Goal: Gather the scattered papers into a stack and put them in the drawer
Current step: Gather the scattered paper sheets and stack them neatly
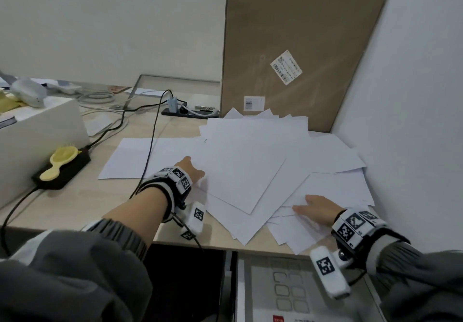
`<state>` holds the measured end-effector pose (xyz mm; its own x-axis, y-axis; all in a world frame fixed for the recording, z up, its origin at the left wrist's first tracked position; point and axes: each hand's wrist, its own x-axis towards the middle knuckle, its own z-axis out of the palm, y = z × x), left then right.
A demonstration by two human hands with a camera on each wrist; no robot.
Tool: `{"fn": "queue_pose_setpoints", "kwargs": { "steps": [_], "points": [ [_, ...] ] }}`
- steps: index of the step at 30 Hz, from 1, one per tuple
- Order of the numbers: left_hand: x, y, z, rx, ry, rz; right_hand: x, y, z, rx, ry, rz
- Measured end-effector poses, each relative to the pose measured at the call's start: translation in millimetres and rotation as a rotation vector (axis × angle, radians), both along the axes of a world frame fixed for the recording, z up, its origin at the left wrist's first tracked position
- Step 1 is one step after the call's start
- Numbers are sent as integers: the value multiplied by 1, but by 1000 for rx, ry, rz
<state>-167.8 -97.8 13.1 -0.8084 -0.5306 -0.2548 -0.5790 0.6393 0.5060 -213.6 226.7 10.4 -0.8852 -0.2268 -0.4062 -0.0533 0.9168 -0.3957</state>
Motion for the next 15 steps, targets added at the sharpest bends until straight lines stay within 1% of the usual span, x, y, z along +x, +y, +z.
{"fn": "queue_pose_setpoints", "kwargs": {
  "steps": [1,3,5,7,9,11,13,15],
  "points": [
    [-4,2,-2,-17,-57,-39,-1,-4,-1,38,-12,34],
    [-13,5,-8,-97,-174,-106,-4,-13,-5,38,-37,69],
    [-16,10,-10,-166,-204,-133,-12,-24,-9,9,-23,96],
    [-18,9,-14,-184,-171,-174,-23,-34,-10,-24,15,109],
    [-20,3,-17,-151,-150,-208,-35,-44,-7,-112,24,91],
    [-18,-2,-13,-119,-122,-206,-48,-51,-2,-283,4,46],
    [-19,-7,-8,-36,-86,-150,-58,-56,4,-422,-7,1],
    [-22,-13,-1,126,-21,-57,-63,-58,8,-475,-38,-20]
  ]
}}
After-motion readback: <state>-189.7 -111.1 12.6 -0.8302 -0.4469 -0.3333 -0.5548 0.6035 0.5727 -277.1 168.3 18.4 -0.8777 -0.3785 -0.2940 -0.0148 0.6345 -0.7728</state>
